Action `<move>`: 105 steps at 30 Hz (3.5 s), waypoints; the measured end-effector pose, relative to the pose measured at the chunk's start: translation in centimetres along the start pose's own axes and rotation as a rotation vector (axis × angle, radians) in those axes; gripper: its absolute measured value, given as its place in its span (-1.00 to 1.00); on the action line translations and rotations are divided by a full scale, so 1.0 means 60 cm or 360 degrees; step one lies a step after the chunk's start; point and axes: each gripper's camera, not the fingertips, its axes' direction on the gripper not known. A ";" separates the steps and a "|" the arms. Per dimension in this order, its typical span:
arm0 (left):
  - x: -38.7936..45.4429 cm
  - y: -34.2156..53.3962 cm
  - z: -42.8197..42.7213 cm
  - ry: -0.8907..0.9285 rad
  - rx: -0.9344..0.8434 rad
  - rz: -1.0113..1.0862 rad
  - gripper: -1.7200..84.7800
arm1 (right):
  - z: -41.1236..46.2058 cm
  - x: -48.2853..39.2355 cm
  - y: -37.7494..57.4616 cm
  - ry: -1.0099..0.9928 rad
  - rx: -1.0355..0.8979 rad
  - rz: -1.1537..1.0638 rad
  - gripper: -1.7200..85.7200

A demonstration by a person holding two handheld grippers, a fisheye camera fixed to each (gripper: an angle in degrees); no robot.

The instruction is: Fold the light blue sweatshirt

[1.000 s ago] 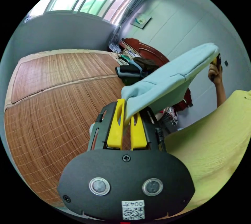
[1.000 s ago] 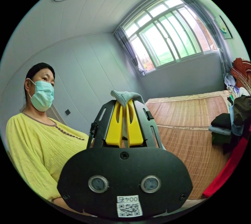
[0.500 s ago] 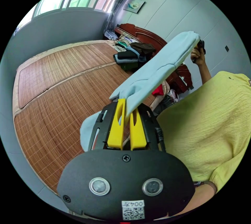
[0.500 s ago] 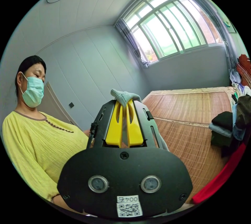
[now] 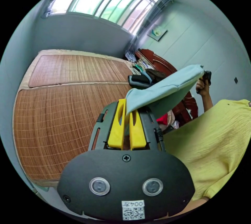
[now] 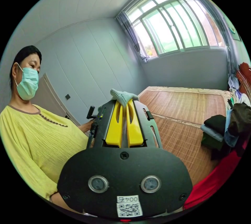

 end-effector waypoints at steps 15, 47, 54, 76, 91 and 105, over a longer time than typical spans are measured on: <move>0.205 0.000 -0.324 -0.0086 0.0419 0.0046 -0.96 | -0.059 -0.079 -0.050 -0.0413 0.0067 -0.0315 -0.97; -0.346 0.259 0.312 -0.0141 -0.0582 -0.1042 -0.54 | 0.784 0.232 0.415 0.0330 -0.1177 0.1172 -0.54; -0.353 0.240 0.452 -0.0414 -0.0800 -0.0884 -0.54 | 0.890 0.258 0.510 0.0400 -0.1259 0.1250 -0.52; -0.440 0.217 0.535 -0.0736 -0.0785 -0.0832 -0.86 | 1.228 0.292 0.575 0.0932 -0.2095 0.0850 -0.54; -0.568 0.372 0.154 -0.0473 -0.0313 -0.1236 -0.70 | 1.225 0.237 0.589 0.0952 -0.2043 0.0833 -0.54; -0.353 0.646 0.382 -0.0379 -0.0433 -0.1477 -0.68 | 1.159 0.161 0.625 0.1007 -0.1803 0.0753 -0.54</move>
